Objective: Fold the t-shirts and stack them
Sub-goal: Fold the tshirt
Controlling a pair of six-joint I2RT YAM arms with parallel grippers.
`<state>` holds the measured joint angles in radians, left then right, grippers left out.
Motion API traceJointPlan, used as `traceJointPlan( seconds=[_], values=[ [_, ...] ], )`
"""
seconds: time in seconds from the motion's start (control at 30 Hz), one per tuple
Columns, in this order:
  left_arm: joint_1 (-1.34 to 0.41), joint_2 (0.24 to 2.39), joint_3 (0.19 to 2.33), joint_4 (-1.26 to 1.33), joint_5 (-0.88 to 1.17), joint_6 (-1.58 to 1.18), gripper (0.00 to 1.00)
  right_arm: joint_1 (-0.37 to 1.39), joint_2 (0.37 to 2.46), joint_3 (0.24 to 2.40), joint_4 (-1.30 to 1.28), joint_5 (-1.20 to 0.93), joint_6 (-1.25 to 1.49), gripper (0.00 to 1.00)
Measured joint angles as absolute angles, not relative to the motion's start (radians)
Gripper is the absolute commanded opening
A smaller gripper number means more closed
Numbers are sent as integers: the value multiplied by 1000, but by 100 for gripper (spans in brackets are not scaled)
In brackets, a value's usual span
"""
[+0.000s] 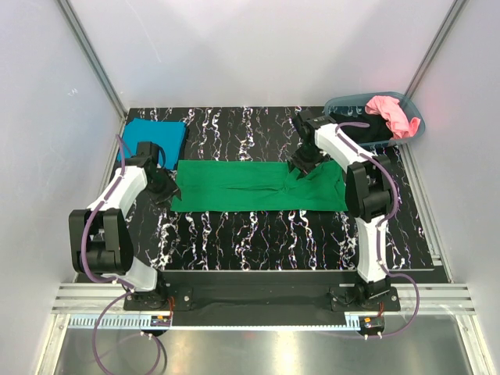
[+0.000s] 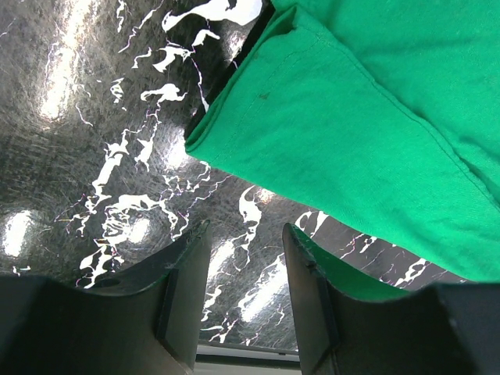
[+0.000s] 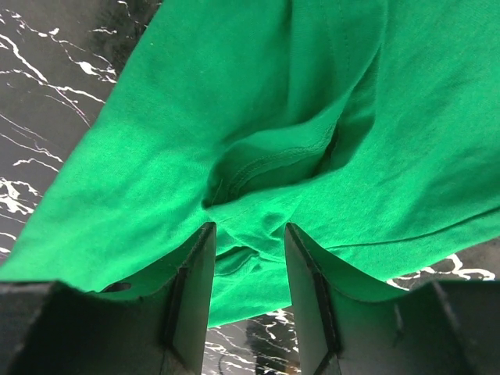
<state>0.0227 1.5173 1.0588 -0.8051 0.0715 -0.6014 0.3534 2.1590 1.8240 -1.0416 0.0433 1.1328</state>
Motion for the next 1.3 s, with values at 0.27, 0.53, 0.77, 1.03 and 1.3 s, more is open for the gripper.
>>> traceJointPlan(
  seconds=[0.27, 0.53, 0.77, 1.03, 1.3],
  values=[
    [23, 1517, 1058, -806, 72, -598, 46, 353, 2188, 1877, -1108, 69, 1168, 47],
    [23, 1517, 1058, -806, 71, -599, 46, 353, 2228, 1919, -1158, 91, 1191, 46],
    [23, 1517, 1058, -806, 72, -598, 45, 353, 2250, 1921, -1156, 96, 1212, 46],
    [23, 1517, 1058, -806, 72, -598, 45, 351, 2255, 1938, -1160, 98, 1235, 47],
    [23, 1517, 1058, -806, 72, -598, 45, 349, 2261, 1986, -1173, 114, 1247, 48]
  ],
)
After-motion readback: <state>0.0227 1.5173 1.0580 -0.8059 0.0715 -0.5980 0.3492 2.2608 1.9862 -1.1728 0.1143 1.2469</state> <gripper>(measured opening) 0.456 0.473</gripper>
